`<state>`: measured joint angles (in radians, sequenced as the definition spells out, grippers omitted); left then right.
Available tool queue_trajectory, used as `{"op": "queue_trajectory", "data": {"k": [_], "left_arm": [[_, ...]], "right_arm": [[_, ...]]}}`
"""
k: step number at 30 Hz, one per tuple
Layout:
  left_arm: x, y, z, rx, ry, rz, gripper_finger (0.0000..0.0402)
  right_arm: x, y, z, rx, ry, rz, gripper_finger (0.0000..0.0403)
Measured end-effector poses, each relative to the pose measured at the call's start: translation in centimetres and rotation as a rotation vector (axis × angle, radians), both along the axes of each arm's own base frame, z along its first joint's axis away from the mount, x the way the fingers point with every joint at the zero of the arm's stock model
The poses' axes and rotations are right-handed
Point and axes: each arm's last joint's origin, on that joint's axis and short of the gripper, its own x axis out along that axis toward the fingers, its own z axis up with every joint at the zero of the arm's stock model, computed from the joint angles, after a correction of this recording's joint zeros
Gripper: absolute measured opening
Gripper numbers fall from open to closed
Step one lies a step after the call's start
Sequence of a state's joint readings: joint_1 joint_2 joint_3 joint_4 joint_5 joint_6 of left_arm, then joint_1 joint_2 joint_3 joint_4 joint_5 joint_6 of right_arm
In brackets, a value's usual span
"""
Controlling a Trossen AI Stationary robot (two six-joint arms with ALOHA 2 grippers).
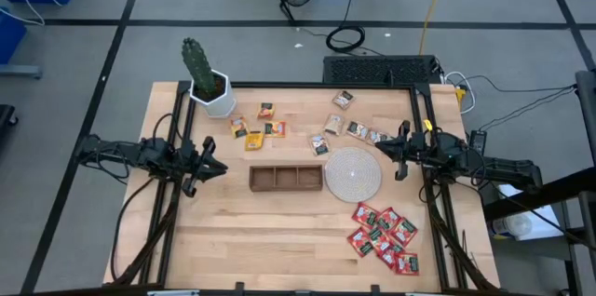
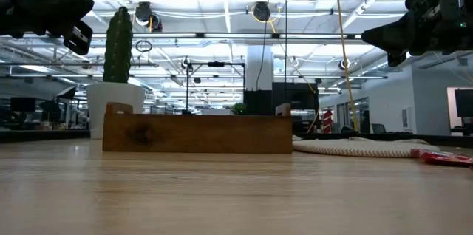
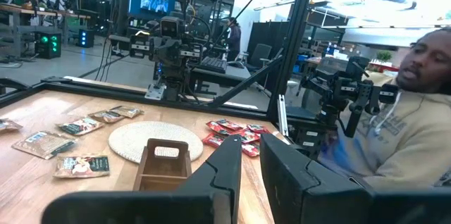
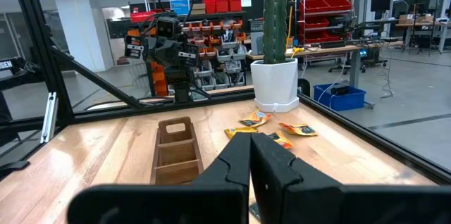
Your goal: Pick & Place Tea
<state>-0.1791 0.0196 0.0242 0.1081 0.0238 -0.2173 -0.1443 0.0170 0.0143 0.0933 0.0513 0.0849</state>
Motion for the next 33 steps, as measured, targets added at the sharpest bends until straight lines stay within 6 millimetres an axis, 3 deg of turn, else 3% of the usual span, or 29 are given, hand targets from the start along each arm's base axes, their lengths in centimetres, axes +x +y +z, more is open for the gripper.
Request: {"op": "queue_trajectory", "data": {"k": [28,33], "left_arm": [[0.0,0.0,0.0,0.0,0.0,0.0,0.0058],[0.0,0.0,-0.01,0.0,0.0,0.0,0.0058]], "right_arm": [[0.0,0.0,0.01,0.0,-0.001,0.0,0.0],[-0.09,0.01,0.84,-0.007,-0.087,0.0,0.0]]}}
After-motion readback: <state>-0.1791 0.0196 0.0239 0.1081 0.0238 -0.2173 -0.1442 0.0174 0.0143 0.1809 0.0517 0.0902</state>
